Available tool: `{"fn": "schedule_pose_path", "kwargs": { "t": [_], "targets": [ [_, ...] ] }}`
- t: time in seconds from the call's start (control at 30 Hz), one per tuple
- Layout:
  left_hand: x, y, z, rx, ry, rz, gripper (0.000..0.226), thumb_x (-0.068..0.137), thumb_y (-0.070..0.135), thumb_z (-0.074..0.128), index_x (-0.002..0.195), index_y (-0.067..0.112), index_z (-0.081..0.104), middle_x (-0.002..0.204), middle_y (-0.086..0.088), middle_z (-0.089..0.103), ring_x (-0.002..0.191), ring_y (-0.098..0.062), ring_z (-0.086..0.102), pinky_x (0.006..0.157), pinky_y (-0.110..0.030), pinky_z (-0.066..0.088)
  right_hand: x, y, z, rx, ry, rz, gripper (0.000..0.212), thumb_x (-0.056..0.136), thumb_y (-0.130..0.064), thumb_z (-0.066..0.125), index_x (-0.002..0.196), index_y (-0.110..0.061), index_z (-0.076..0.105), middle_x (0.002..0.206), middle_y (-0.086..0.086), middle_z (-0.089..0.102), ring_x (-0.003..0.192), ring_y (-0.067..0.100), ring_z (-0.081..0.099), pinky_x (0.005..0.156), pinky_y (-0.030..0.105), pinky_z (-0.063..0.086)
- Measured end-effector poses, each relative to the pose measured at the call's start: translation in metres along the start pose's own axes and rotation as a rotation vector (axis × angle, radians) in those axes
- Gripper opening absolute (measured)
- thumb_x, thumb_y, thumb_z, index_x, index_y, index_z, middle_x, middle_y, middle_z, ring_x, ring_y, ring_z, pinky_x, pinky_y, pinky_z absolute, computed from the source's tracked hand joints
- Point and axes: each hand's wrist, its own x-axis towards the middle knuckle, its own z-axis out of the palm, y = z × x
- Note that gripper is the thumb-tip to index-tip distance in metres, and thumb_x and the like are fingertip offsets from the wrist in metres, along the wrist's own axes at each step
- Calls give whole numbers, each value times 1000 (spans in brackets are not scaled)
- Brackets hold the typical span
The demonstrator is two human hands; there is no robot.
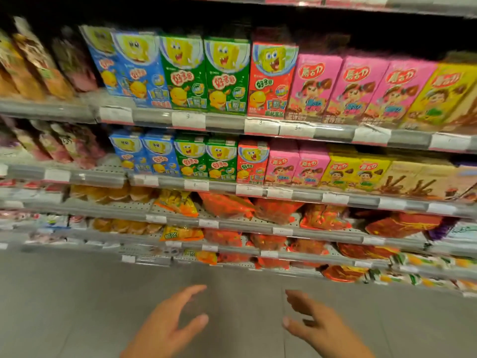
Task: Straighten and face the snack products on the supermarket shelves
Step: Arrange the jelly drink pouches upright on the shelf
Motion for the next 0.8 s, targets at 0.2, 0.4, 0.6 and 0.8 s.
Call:
{"fn": "schedule_pose_path", "kwargs": {
  "t": [0.2, 0.4, 0.6, 0.8],
  "targets": [
    [-33, 6, -54, -42, 181, 17, 57, 87, 71, 56, 140, 51, 48, 137, 38, 48, 124, 21, 43, 108, -26, 42, -25, -71, 2, 36, 91, -203, 55, 81, -67, 71, 131, -56, 50, 136, -32, 55, 124, -16, 50, 106, 23, 46],
    [-42, -22, -126, -110, 240, 82, 49, 86, 70, 58, 133, 58, 51, 128, 36, 57, 121, 16, 50, 104, -28, 45, -11, -131, 43, 43, 129, -243, 56, 84, -67, 68, 136, -52, 51, 134, -33, 56, 121, -15, 53, 99, 16, 46],
    [-15, -45, -230, -152, 185, 161, 62, 76, 89, 46, 133, 66, 44, 134, 36, 51, 126, 10, 49, 97, -18, 43, 17, -209, 92, 322, 233, -225, 83, 59, -79, 79, 131, -40, 61, 126, -19, 69, 116, -2, 64, 94, 26, 54],
    [26, -34, -305, -148, 252, 291, 59, 81, 82, 48, 136, 62, 45, 131, 28, 56, 120, 0, 55, 101, -36, 49, 36, -287, 114, 378, 325, -309, 73, 68, -68, 75, 130, -32, 62, 123, -15, 72, 116, 3, 66, 91, 26, 55]
  ]
}}
